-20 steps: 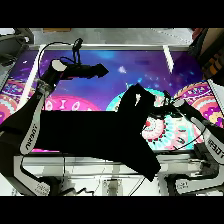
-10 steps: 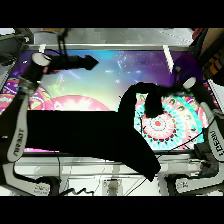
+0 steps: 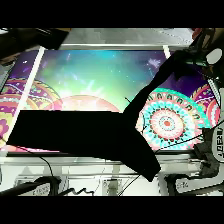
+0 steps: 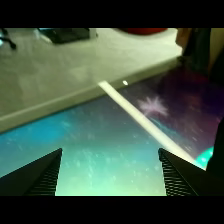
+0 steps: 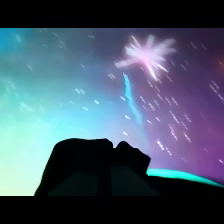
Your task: Fold the clothes and pants, and hang the long-sleeved shirts on hangers.
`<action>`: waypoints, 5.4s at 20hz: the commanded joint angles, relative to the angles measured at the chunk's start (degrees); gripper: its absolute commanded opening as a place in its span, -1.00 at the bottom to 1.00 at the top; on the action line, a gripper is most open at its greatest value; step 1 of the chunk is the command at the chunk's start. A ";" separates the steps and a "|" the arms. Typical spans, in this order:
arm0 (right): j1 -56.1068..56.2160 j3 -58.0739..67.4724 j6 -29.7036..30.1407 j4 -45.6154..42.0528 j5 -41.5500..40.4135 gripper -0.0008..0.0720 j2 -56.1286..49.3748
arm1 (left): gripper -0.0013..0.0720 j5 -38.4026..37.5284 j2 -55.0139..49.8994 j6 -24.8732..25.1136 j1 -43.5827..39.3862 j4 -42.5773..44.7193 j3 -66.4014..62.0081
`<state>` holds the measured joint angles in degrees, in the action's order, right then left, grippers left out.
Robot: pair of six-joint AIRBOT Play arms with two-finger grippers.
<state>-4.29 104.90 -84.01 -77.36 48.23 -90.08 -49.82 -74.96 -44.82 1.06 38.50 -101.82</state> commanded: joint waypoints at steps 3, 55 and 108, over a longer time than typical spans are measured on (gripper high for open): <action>13.62 2.36 -1.64 -0.70 -8.96 -0.94 -1.40 | 0.93 0.02 5.42 0.72 3.02 0.04 0.02; 58.84 -40.39 -3.56 -23.76 7.72 -0.94 5.75 | -0.93 -14.82 10.97 -4.48 7.26 17.68 0.46; 61.07 -49.33 13.75 -24.81 -12.66 -0.94 6.27 | -0.93 -14.95 10.99 -5.79 7.23 17.46 15.50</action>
<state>56.82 53.34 -69.41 -99.46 31.88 -83.64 -64.77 -63.99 -50.61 8.25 55.96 -86.35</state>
